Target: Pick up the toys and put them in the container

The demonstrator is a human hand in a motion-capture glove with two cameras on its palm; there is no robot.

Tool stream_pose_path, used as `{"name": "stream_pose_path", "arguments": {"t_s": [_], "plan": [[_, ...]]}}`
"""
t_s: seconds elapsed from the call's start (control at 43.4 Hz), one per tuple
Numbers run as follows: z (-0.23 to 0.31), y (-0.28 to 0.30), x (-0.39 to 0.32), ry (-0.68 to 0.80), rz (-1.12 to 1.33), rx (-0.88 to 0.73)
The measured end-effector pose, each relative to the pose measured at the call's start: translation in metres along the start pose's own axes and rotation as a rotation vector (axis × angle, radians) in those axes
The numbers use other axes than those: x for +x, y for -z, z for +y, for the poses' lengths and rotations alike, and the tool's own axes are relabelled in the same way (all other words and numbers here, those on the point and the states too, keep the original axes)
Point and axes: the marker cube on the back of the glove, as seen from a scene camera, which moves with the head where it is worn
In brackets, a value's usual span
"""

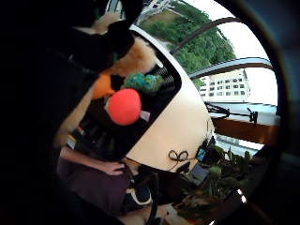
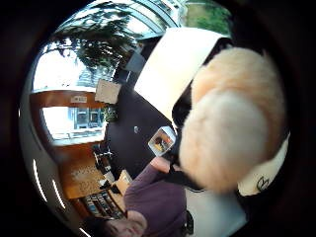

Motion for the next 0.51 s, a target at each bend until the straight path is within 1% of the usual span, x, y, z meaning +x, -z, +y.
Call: {"name": "stream_pose_path", "arguments": {"t_s": [0.046, 0.092, 0.184, 0.207, 0.276, 0.322, 0.369, 0.438, 0.507], "plan": [[0.0, -0.002, -0.006, -0.002, -0.028, -0.021], [-0.001, -0.002, -0.009, 0.003, -0.043, -0.006], [-0.006, -0.002, 0.013, -0.047, 0.142, 0.047], [-0.007, 0.001, 0.011, -0.03, 0.118, 0.06], [-0.006, 0.011, -0.009, 0.042, -0.07, 0.084], [-0.007, 0.014, -0.012, 0.048, -0.1, 0.092], [-0.008, 0.012, -0.006, 0.024, -0.023, 0.099], [-0.01, 0.007, 0.012, -0.021, 0.167, 0.112], [-0.01, 0.005, 0.013, -0.007, 0.175, 0.116]]}}
